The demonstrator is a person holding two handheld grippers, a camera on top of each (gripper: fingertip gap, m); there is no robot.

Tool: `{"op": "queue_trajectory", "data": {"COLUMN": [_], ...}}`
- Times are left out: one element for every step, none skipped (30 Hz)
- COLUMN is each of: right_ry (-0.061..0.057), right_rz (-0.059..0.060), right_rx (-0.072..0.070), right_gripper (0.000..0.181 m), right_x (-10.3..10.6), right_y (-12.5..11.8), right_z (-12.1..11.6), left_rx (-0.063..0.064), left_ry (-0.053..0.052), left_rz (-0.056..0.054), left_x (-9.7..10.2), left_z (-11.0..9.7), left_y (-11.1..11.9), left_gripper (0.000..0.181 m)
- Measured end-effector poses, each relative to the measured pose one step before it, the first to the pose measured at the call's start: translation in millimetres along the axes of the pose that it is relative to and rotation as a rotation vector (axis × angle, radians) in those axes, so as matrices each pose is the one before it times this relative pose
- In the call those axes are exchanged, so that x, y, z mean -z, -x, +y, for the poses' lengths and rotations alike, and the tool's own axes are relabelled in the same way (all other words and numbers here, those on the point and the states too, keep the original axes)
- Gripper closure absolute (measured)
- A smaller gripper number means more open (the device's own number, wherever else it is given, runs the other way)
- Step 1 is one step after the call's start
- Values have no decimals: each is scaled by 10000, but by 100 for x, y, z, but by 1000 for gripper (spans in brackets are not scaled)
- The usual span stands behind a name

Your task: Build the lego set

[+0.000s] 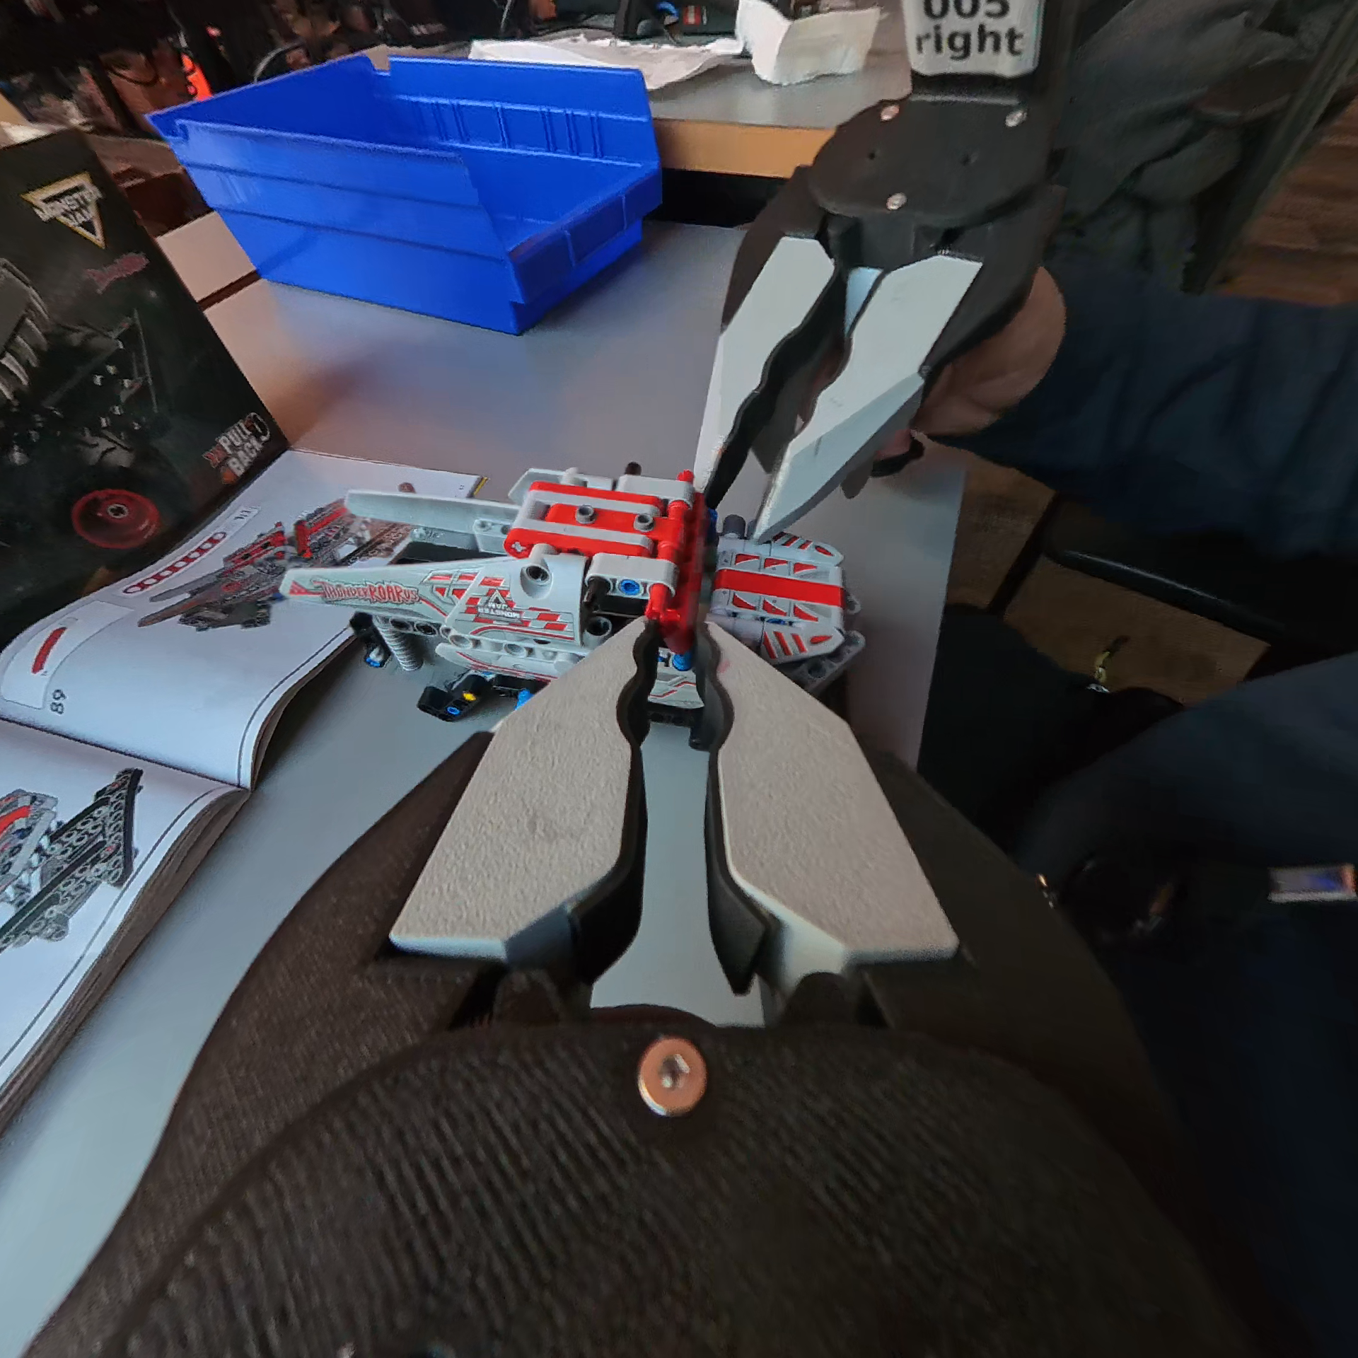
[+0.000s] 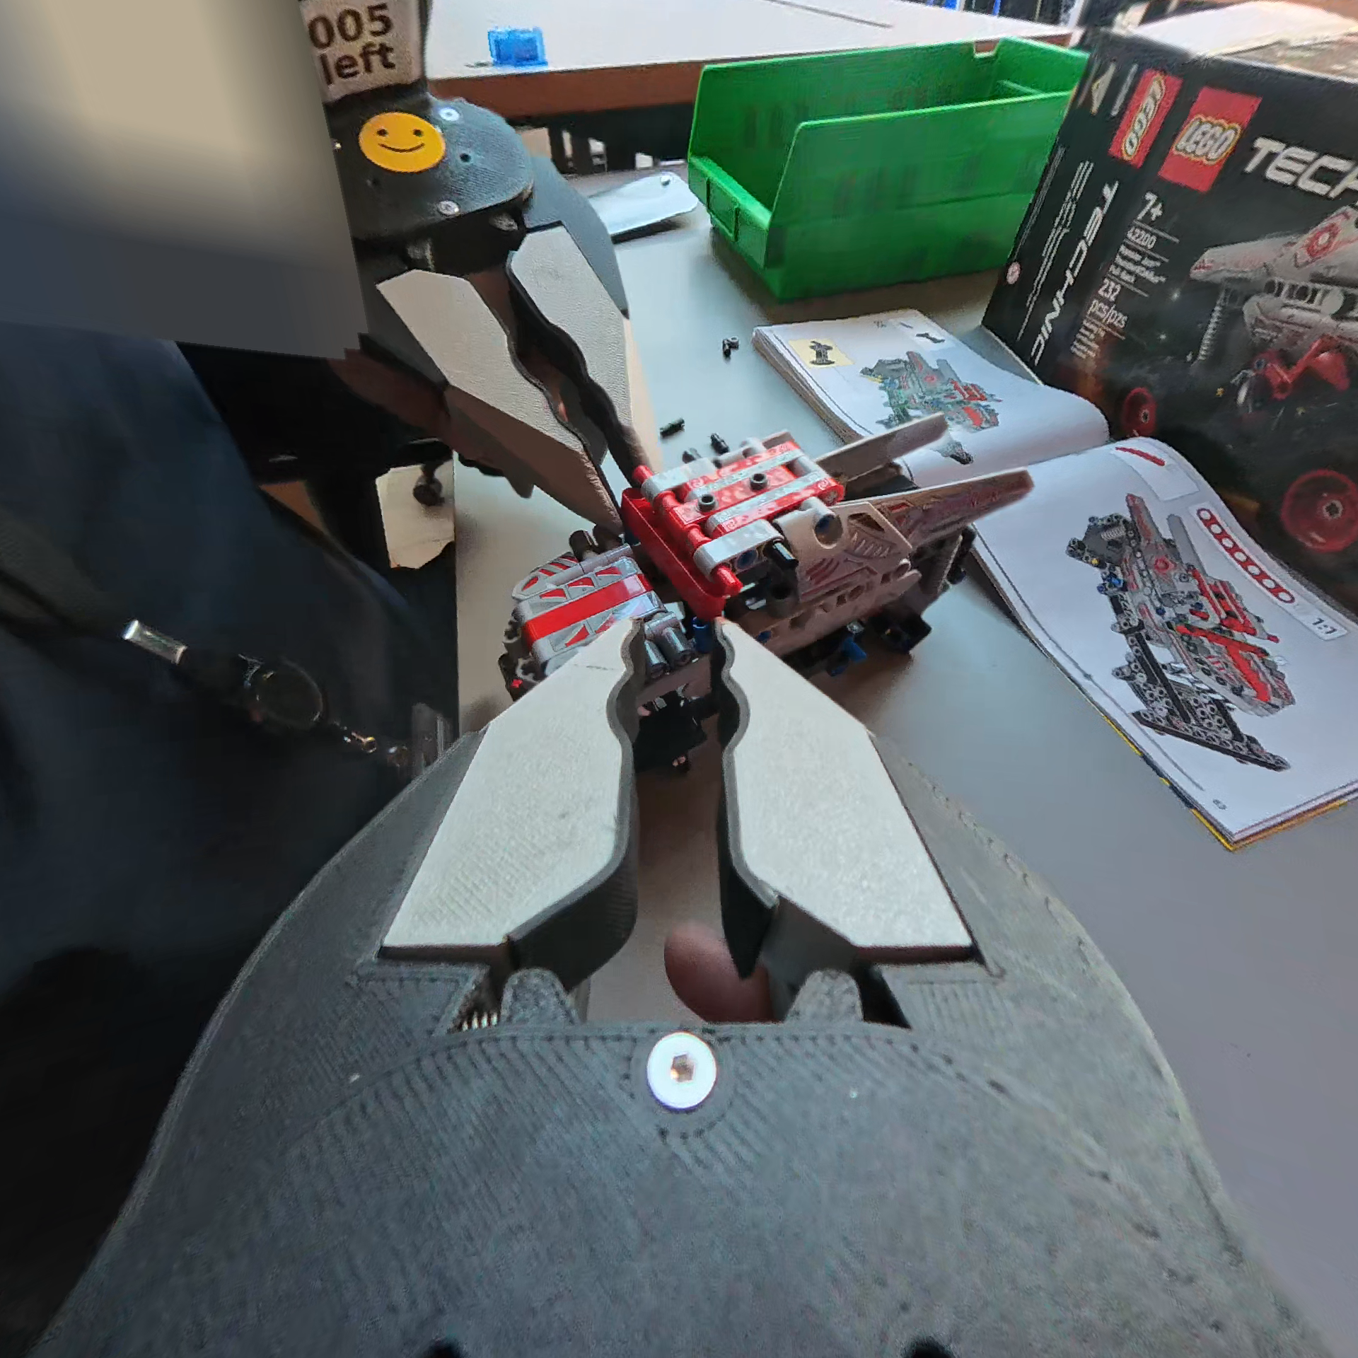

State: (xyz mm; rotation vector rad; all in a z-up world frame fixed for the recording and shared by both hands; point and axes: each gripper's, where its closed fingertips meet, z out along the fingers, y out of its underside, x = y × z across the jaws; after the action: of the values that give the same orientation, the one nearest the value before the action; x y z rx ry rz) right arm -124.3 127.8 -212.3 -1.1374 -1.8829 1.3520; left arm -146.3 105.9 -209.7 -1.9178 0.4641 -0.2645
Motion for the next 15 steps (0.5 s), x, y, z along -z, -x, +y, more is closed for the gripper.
{"op": "queue_trajectory", "data": {"right_ry": [-37,-24,-12,-15,-14,-2,-19,-22,5,-21,-86,-137,-98,-60,-23], "right_rz": [80,13,-66,-88,-69,-31,-11,20,26,3,-11,-14,-42,-116,-117], "right_rx": [75,40,17,2,1,14,10,-13,-16,15,19,-10,-57,-91,-88], "right_gripper": [168,168,167,167,167,170,170,170,170,169,169,170,171,171,172], "right_x": [-222,-222,-183,-139,-85,-30,-8,-25,-51,-24,34,144,180,186,116], "right_y": [260,293,336,267,154,45,-9,-54,-83,-43,-22,-68,-94,-21,7], "right_z": [-106,-86,-51,-42,-45,-44,-79,-78,-14,-22,-100,-178,-116,-46,27], "left_rx": [-3,-12,8,-17,-108,-190,-156,-171,-223,-230,-190,-105,-25,32,22], "left_ry": [-133,-133,-103,-99,-114,-115,-71,-28,-19,-2,14,21,29,29,21], "left_rz": [255,320,310,269,229,154,70,63,76,85,97,87,83,75,52], "left_x": [323,320,295,258,186,133,57,25,30,25,25,15,-13,-28,-28], "left_z": [124,102,96,78,53,41,10,5,-7,10,20,0,-2,-5,2], "left_y": [-68,-141,-114,-101,-115,-81,-23,-46,-72,-67,-65,-25,6,6,-6], "left_gripper": [175,175,176,176,176,176,176,176,176,176,177,177,176,176,176]}}
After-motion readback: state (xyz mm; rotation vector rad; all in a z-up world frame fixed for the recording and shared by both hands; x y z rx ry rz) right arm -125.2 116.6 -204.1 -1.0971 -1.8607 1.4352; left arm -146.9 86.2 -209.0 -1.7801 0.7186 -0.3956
